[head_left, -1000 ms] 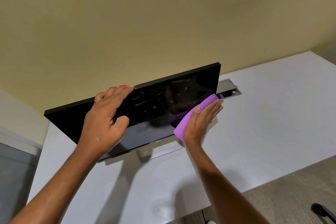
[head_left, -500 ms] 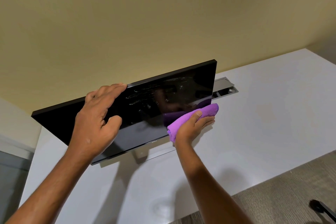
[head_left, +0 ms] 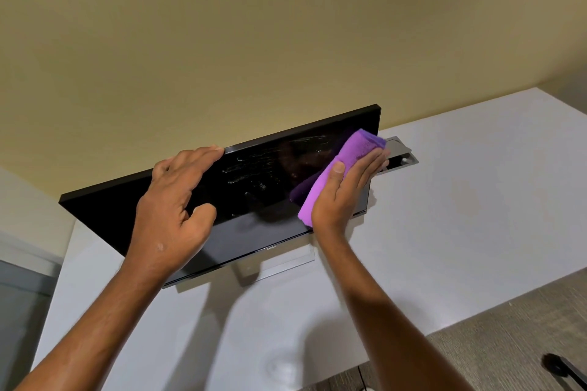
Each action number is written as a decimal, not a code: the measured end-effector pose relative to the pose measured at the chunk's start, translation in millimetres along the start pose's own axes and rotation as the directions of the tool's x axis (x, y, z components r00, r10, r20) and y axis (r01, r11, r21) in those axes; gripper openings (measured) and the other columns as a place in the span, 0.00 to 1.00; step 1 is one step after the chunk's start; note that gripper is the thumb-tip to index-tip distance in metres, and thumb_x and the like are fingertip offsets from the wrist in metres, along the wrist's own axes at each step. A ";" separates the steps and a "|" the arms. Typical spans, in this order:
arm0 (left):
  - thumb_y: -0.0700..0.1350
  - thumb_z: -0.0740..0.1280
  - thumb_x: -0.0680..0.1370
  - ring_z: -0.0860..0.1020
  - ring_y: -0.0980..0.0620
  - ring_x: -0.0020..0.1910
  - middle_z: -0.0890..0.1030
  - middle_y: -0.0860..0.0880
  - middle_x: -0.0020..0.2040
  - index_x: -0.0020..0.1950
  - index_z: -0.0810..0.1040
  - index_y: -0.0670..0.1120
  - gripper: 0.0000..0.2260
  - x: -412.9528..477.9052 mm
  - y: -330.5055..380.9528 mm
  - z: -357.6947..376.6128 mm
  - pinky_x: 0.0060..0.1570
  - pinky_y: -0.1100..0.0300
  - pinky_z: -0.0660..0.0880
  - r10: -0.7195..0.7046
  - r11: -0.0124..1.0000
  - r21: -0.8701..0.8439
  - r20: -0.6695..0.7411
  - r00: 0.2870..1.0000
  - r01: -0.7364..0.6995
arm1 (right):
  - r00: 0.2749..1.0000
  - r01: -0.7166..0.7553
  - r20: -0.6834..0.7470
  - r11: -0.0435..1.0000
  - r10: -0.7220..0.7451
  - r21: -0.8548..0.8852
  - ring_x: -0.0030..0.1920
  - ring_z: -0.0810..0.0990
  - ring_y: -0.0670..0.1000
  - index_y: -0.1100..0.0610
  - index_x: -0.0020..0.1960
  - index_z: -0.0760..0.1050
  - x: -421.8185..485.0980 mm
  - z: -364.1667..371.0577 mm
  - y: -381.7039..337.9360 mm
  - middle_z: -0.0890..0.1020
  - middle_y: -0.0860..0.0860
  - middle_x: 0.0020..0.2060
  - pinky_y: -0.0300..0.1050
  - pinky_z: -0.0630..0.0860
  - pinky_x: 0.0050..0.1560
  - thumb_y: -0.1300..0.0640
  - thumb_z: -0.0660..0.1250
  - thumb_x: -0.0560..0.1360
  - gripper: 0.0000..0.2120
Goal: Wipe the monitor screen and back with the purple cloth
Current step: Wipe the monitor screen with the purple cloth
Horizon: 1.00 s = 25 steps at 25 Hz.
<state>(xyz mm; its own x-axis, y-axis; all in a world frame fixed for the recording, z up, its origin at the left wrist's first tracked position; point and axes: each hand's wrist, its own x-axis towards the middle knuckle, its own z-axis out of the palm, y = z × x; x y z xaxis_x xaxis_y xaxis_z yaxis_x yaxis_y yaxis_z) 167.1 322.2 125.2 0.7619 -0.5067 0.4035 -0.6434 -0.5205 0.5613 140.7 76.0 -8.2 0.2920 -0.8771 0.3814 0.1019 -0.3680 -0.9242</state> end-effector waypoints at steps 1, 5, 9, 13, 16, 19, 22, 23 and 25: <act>0.39 0.62 0.67 0.65 0.71 0.72 0.75 0.63 0.74 0.77 0.75 0.56 0.37 0.3 -0.6 0.1 0.72 0.48 0.72 -0.005 1.000 -0.001 -0.001 1.000 0.005 | 0.996 0.080 0.030 0.996 -0.079 -0.036 0.87 0.41 0.60 0.67 0.85 0.45 7.2 -2.9 -5.0 0.45 0.63 0.86 0.57 0.44 0.86 0.55 0.56 0.89 0.33; 0.39 0.62 0.67 0.66 0.66 0.73 0.76 0.62 0.74 0.77 0.75 0.56 0.37 -0.3 -1.2 1.4 0.73 0.45 0.72 -0.013 1.000 -0.003 -0.006 1.000 0.013 | 0.887 0.453 0.238 0.846 -0.396 -0.281 0.85 0.47 0.69 0.72 0.83 0.51 27.9 -15.8 -6.8 0.51 0.70 0.83 0.68 0.52 0.84 0.52 0.56 0.89 0.32; 0.38 0.62 0.67 0.63 0.73 0.72 0.76 0.61 0.74 0.77 0.76 0.54 0.37 1.4 -0.6 3.0 0.74 0.42 0.71 0.000 1.000 -0.008 -0.015 1.000 -0.001 | 0.676 0.732 0.475 0.587 -0.564 -0.345 0.84 0.49 0.69 0.70 0.83 0.54 31.0 -35.3 19.6 0.57 0.70 0.82 0.71 0.56 0.82 0.52 0.57 0.89 0.30; 0.39 0.62 0.67 0.66 0.68 0.72 0.76 0.63 0.73 0.76 0.76 0.55 0.37 2.4 0.2 3.3 0.74 0.46 0.71 -0.009 1.000 -0.011 -0.018 1.000 0.009 | 0.533 0.846 0.570 0.405 -0.625 -0.347 0.84 0.51 0.69 0.67 0.84 0.53 26.1 -49.4 56.1 0.58 0.67 0.82 0.68 0.57 0.83 0.58 0.68 0.85 0.36; 0.39 0.62 0.67 0.64 0.70 0.71 0.75 0.66 0.72 0.76 0.76 0.55 0.37 2.9 0.8 4.2 0.71 0.51 0.71 -0.012 1.000 -0.008 -0.023 1.000 0.012 | 0.536 0.844 0.623 0.393 -0.570 -0.366 0.85 0.52 0.68 0.65 0.85 0.51 5.3 -64.6 87.0 0.53 0.64 0.85 0.66 0.59 0.83 0.63 0.73 0.81 0.42; 0.38 0.62 0.67 0.65 0.71 0.72 0.75 0.67 0.71 0.76 0.77 0.55 0.37 2.0 -0.1 4.4 0.74 0.47 0.71 -0.012 1.000 -0.018 -0.030 0.999 0.012 | 0.614 0.785 0.613 0.463 -0.498 -0.411 0.85 0.55 0.67 0.65 0.85 0.53 -10.3 -74.3 107.3 0.55 0.64 0.85 0.65 0.60 0.83 0.63 0.75 0.80 0.43; 0.38 0.62 0.66 0.66 0.67 0.72 0.76 0.66 0.71 0.76 0.77 0.56 0.37 3.4 -1.6 5.0 0.71 0.40 0.74 -0.021 0.999 -0.025 -0.032 0.999 0.020 | 0.661 0.747 0.587 0.491 -0.468 -0.449 0.84 0.55 0.68 0.67 0.84 0.55 -7.5 -77.4 110.2 0.57 0.65 0.84 0.64 0.58 0.83 0.64 0.73 0.81 0.39; 0.38 0.62 0.66 0.66 0.69 0.72 0.76 0.66 0.71 0.76 0.77 0.56 0.37 3.8 -1.9 4.9 0.71 0.39 0.74 -0.023 0.999 -0.027 -0.029 0.999 0.022 | 0.670 0.737 0.579 0.502 -0.464 -0.452 0.85 0.55 0.67 0.67 0.84 0.55 -4.1 -78.3 108.6 0.56 0.65 0.84 0.65 0.58 0.83 0.64 0.73 0.82 0.38; 0.38 0.62 0.66 0.64 0.72 0.73 0.76 0.66 0.72 0.76 0.77 0.56 0.37 3.8 -2.8 3.5 0.75 0.39 0.71 -0.020 0.999 -0.026 -0.023 1.000 0.019 | 0.683 0.726 0.555 0.523 -0.475 -0.446 0.85 0.54 0.68 0.67 0.84 0.54 6.2 -79.3 101.5 0.55 0.65 0.84 0.67 0.59 0.83 0.64 0.71 0.82 0.37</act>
<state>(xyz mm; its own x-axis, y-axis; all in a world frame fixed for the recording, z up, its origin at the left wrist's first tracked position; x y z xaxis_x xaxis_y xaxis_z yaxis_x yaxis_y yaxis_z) 171.5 319.3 122.6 0.7761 -0.4800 0.4090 -0.6265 -0.5123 0.5874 77.4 8.7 -98.2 0.6791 -0.2525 0.6893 -0.1582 -0.9673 -0.1984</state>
